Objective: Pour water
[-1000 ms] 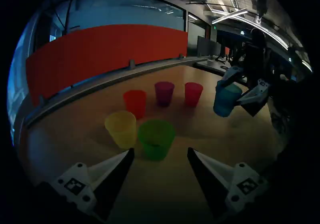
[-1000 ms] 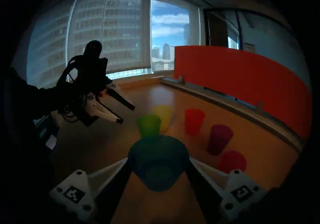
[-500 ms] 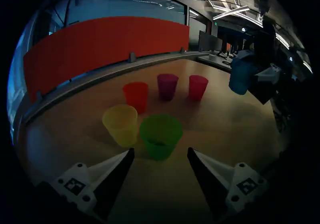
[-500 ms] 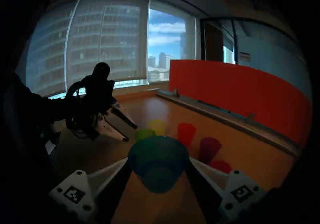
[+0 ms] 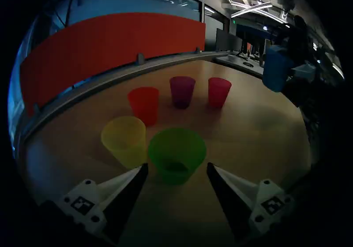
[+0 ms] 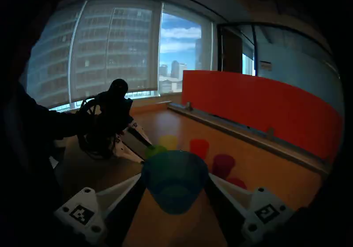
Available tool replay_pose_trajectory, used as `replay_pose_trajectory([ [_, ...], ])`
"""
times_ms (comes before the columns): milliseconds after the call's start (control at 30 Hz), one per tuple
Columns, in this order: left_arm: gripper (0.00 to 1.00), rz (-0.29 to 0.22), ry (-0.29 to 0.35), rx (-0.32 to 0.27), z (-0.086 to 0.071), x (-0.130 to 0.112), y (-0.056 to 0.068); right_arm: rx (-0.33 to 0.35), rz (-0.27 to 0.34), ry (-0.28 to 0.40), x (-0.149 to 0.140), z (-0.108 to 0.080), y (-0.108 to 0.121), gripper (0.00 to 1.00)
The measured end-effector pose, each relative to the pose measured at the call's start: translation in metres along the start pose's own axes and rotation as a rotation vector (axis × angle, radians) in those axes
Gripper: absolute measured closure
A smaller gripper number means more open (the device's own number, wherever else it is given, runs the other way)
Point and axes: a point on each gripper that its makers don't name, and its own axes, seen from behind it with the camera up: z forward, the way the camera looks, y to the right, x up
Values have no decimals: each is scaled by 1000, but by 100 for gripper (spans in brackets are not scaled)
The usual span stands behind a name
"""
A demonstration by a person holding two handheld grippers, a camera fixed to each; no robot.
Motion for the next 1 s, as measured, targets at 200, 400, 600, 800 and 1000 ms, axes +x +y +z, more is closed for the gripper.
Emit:
replay_pose_trajectory([
  [200, 2, -1, 2, -7, 12, 3, 1, -11, -4, 5, 2, -5, 3, 10],
  [400, 1, -1, 9, -10, 21, 7, 2, -12, -5, 5, 1, -7, 4, 10],
  [600, 1, 5, 17, -9, 25, 11, 2, -14, -1, 6, -1, -9, 5, 10],
  [800, 12, 16, 22, 9, 28, 13, 1, -14, -1, 5, -2, -9, 4, 10],
  [1000, 14, 15, 27, 4, 29, 13, 4, -14, -2, 7, -1, -9, 3, 10],
])
